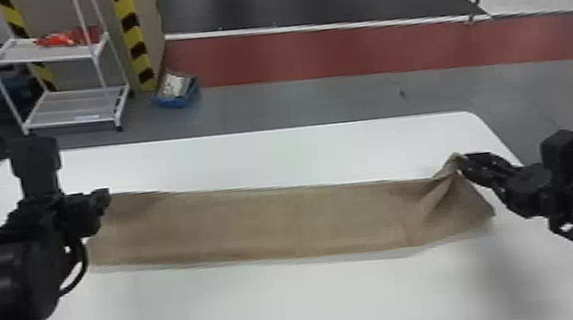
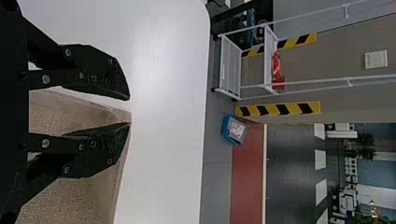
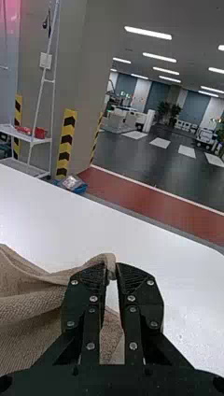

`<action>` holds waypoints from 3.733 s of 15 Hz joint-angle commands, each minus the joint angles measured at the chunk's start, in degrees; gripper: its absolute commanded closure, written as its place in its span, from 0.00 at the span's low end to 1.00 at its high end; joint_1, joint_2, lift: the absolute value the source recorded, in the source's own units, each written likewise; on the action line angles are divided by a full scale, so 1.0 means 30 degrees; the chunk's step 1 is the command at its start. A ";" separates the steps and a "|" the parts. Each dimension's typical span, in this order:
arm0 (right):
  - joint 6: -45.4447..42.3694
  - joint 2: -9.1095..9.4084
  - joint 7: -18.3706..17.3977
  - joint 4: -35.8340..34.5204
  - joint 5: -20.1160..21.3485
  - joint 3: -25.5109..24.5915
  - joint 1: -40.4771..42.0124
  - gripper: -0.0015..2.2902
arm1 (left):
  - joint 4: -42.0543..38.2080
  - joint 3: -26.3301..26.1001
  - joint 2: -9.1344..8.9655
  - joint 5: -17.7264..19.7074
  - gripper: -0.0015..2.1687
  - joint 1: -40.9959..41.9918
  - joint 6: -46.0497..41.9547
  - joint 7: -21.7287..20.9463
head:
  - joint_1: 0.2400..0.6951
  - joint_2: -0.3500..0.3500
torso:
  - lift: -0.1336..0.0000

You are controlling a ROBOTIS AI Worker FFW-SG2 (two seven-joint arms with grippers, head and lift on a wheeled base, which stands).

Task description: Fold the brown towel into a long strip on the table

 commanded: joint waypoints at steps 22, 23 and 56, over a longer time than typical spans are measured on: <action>0.9921 -0.0298 0.0530 -0.0814 -0.4194 0.0133 -0.0871 0.22 | 0.0678 0.1902 0.0630 0.3325 0.01 0.2132 -0.5186 -0.2170 | 1.00 0.39 | 0.14; 1.0624 -0.0269 0.0472 -0.0404 -0.4018 0.0163 -0.1252 0.22 | 0.0678 0.1873 0.0630 0.3266 0.01 0.2132 -0.5245 -0.2229 | 1.00 0.40 | 0.14; 1.4726 0.0405 -0.0319 -0.6058 -0.4838 -0.1097 0.1414 0.66 | -0.0406 0.1346 0.1070 0.3178 0.01 0.3245 -0.4659 -0.2199 | 1.00 0.41 | 0.14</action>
